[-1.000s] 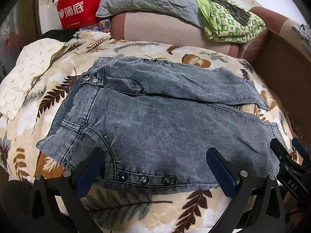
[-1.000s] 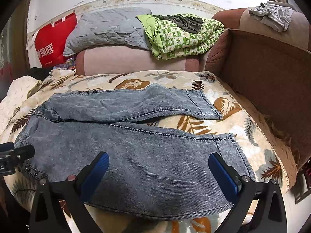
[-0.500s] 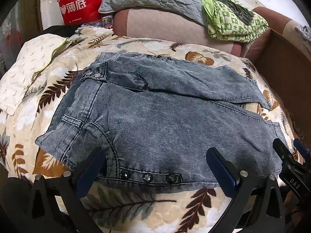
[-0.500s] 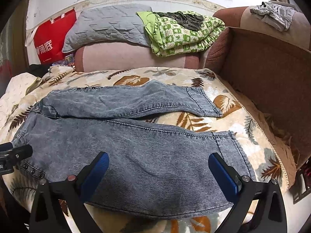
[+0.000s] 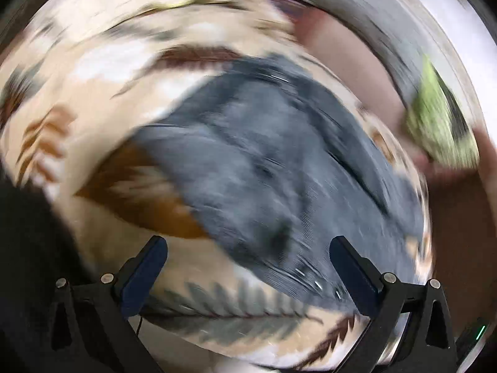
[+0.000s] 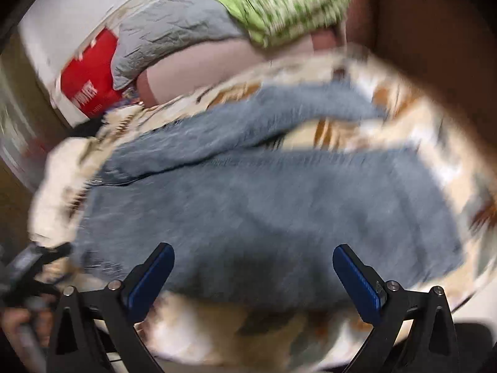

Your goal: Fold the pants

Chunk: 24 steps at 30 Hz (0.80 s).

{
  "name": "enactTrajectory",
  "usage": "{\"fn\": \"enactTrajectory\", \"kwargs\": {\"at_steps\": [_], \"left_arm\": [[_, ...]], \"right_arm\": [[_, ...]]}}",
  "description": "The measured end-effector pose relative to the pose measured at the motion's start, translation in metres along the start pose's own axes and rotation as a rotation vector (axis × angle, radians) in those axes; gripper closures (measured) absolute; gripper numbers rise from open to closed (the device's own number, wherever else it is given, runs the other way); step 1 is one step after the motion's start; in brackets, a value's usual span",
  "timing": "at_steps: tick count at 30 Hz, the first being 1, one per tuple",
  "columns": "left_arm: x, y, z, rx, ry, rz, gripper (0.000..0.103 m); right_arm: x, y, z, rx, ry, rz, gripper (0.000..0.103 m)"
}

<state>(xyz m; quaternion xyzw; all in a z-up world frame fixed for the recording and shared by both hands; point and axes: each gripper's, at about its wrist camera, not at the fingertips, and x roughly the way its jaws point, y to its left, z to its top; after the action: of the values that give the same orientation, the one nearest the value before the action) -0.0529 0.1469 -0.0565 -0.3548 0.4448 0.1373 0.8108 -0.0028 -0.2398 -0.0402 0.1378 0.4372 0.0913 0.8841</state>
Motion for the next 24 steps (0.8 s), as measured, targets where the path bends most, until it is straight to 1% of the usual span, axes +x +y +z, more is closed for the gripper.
{"fn": "enactTrajectory", "kwargs": {"at_steps": [1, 3, 4, 5, 6, 7, 8, 9, 10, 11, 13, 17, 18, 20, 21, 22, 23, 24], "left_arm": [[0.0, 0.006, 0.003, -0.031, -0.006, 0.0, 0.0], [0.003, 0.012, 0.009, -0.071, -0.007, -0.013, 0.0], [0.007, 0.012, 0.013, -0.08, 0.002, -0.025, 0.0], [0.009, 0.011, 0.016, -0.088, 0.005, -0.025, 0.003], [0.011, 0.011, 0.019, -0.096, 0.004, -0.021, 0.014], [0.012, 0.011, 0.021, -0.095, 0.0, -0.019, 0.024], [0.015, 0.009, 0.025, -0.082, 0.003, -0.006, 0.053], [0.018, 0.009, 0.029, -0.071, 0.008, 0.005, 0.072], [0.019, 0.011, 0.031, -0.068, 0.008, 0.014, 0.072], [0.02, 0.013, 0.032, -0.081, 0.007, 0.004, 0.072], [0.022, 0.016, 0.032, -0.099, 0.005, -0.005, 0.072], [0.026, 0.019, 0.032, -0.098, 0.012, -0.013, 0.068], [0.025, 0.018, 0.031, -0.089, 0.013, -0.014, 0.067], [0.026, 0.017, 0.031, -0.074, 0.014, -0.01, 0.067], [0.027, 0.016, 0.033, -0.064, 0.016, 0.003, 0.071], [0.029, 0.013, 0.034, -0.052, 0.017, 0.018, 0.076], [0.029, 0.011, 0.036, -0.038, 0.015, 0.025, 0.085], [0.03, 0.01, 0.038, -0.038, 0.02, 0.019, 0.086]], "right_arm": [[-0.001, -0.012, -0.003, 0.064, 0.036, 0.058, 0.0], [-0.005, -0.034, -0.009, 0.17, 0.078, 0.13, 0.0], [-0.007, -0.047, -0.012, 0.224, 0.09, 0.149, 0.0], [-0.01, -0.058, -0.014, 0.274, 0.097, 0.164, 0.0], [-0.013, -0.071, -0.016, 0.327, 0.103, 0.175, 0.0], [-0.018, -0.091, -0.02, 0.413, 0.112, 0.182, 0.0], [-0.021, -0.103, -0.022, 0.468, 0.109, 0.186, 0.0], [-0.023, -0.117, -0.024, 0.524, 0.102, 0.185, 0.0], [-0.026, -0.13, -0.026, 0.58, 0.09, 0.179, 0.0], [-0.028, -0.146, -0.029, 0.642, 0.076, 0.171, 0.0], [-0.029, -0.168, -0.032, 0.737, 0.054, 0.186, 0.0], [-0.018, -0.188, -0.027, 0.821, 0.033, 0.167, 0.001], [-0.014, -0.19, -0.028, 0.831, 0.027, 0.143, 0.006], [-0.005, -0.197, -0.023, 0.847, 0.029, 0.125, 0.008], [-0.004, -0.199, -0.022, 0.848, 0.031, 0.116, 0.008], [-0.004, -0.198, -0.018, 0.844, 0.029, 0.101, 0.012], [-0.007, -0.197, -0.016, 0.823, 0.025, 0.073, 0.017], [-0.01, -0.194, -0.012, 0.796, 0.018, 0.042, 0.042]]}}
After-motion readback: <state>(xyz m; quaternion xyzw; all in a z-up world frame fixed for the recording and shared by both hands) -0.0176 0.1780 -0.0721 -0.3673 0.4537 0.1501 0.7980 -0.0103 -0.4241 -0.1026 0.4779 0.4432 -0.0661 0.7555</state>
